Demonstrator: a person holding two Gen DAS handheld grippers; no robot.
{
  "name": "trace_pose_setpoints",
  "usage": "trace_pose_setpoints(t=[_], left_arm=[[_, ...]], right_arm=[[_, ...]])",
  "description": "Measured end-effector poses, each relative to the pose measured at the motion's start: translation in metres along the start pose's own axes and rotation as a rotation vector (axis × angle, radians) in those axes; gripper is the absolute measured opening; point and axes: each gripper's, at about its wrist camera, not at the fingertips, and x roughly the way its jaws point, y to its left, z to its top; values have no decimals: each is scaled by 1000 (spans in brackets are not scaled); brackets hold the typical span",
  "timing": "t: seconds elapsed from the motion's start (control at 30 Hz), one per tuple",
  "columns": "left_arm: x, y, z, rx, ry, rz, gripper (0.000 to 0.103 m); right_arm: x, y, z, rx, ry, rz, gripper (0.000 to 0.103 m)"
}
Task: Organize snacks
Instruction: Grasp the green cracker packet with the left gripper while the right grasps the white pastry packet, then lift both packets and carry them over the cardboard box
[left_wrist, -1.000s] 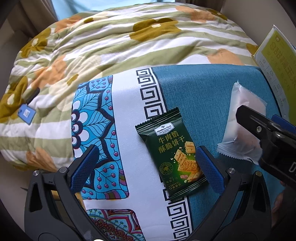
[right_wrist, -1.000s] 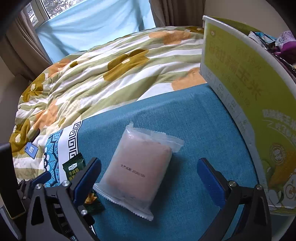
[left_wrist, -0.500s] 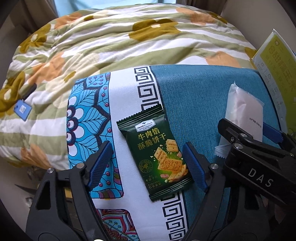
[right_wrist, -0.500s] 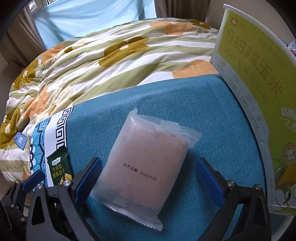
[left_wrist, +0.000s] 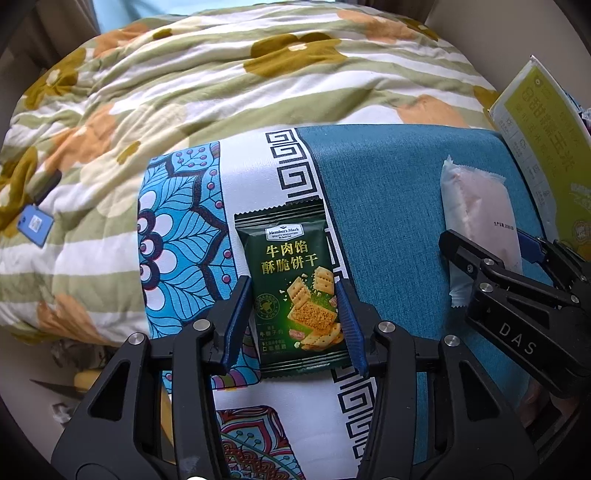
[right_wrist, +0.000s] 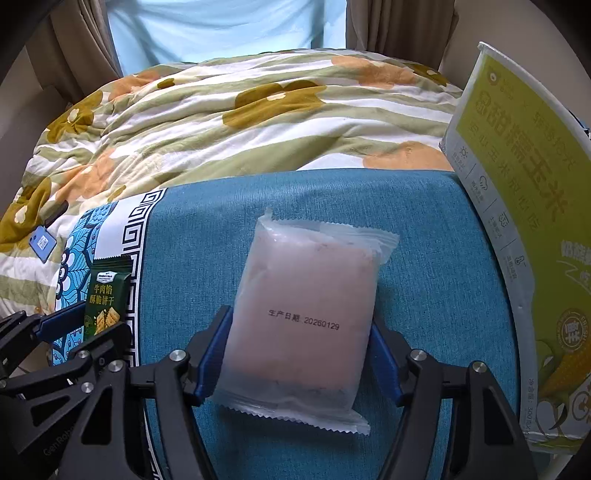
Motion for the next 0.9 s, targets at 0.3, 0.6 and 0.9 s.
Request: trace_pose_setpoints(t=[0.3, 0.6, 0.9], left_arm=[[-46, -14, 6, 25, -95, -7, 42], [-151, -74, 22, 102, -251, -51, 42], [-228, -193, 20, 84, -383, -136, 42]], right_arm=[[-34, -6, 0, 9, -64, 53, 61], [-133, -34, 8, 14, -206, 120, 61], [-230, -130, -6, 3, -321, 145, 61]])
